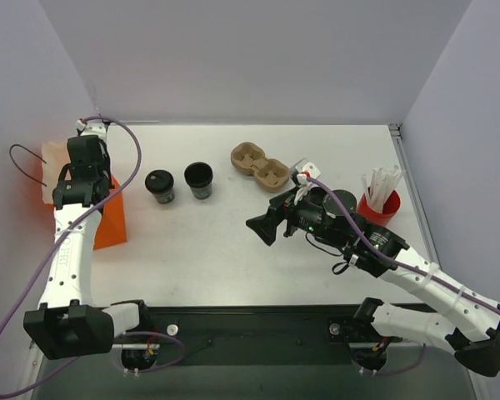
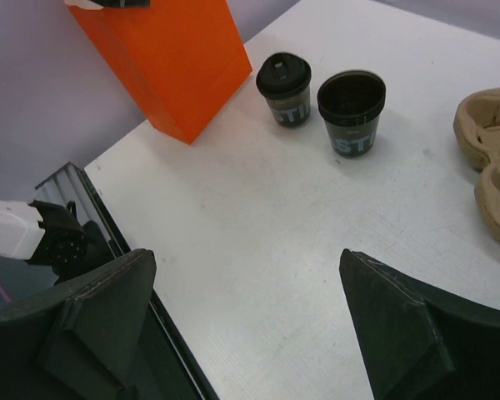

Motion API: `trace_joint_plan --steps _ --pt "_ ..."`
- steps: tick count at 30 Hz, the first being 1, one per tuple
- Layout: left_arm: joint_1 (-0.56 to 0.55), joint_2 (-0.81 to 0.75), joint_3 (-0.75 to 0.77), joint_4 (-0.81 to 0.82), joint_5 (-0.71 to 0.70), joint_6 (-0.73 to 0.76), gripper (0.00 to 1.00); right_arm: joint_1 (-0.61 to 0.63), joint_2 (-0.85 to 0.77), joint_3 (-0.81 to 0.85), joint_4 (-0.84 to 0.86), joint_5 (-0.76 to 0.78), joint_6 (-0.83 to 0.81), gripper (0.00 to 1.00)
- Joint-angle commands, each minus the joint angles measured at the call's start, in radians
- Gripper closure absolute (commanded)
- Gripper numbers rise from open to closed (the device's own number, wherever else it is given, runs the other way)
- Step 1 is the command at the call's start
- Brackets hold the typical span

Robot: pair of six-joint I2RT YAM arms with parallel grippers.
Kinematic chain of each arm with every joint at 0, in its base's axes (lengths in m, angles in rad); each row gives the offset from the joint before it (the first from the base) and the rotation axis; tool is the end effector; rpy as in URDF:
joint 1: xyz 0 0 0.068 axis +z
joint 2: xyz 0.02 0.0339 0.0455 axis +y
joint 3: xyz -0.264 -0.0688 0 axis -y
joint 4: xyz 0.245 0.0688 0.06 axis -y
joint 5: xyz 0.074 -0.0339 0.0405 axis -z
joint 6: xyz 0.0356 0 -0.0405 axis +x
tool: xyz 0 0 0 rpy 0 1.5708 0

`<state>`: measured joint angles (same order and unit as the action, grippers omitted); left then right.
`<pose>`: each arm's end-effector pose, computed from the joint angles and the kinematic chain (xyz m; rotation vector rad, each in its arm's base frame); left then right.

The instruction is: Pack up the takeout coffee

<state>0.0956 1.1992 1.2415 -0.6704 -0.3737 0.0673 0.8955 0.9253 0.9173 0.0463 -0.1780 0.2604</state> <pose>0.2507 0.0371 0.3668 -0.2412 2.1799 0.5019 0.1299 0.1722 0.3866 -0.6497 1.4948 1.0426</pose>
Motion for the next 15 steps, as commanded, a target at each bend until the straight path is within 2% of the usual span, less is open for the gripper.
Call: trace_joint_plan --steps 1,4,9,15 --pt "-0.007 -0.055 0.17 -0.018 -0.004 0.101 1.0 0.0 0.024 0.11 -0.023 0.052 -0.004 0.01" --pt "-0.051 -0.11 0.239 -0.066 0.068 0.15 1.0 -0.001 0.001 0.115 -0.042 0.095 0.029 0.01" --pt "-0.158 -0.278 0.208 -0.09 0.445 0.249 1.0 -0.001 -0.098 0.046 -0.042 0.244 0.089 0.01" --pt "-0.263 -0.418 0.107 -0.109 0.846 0.293 1.0 -0.001 -0.196 0.035 -0.17 0.392 0.014 0.01"
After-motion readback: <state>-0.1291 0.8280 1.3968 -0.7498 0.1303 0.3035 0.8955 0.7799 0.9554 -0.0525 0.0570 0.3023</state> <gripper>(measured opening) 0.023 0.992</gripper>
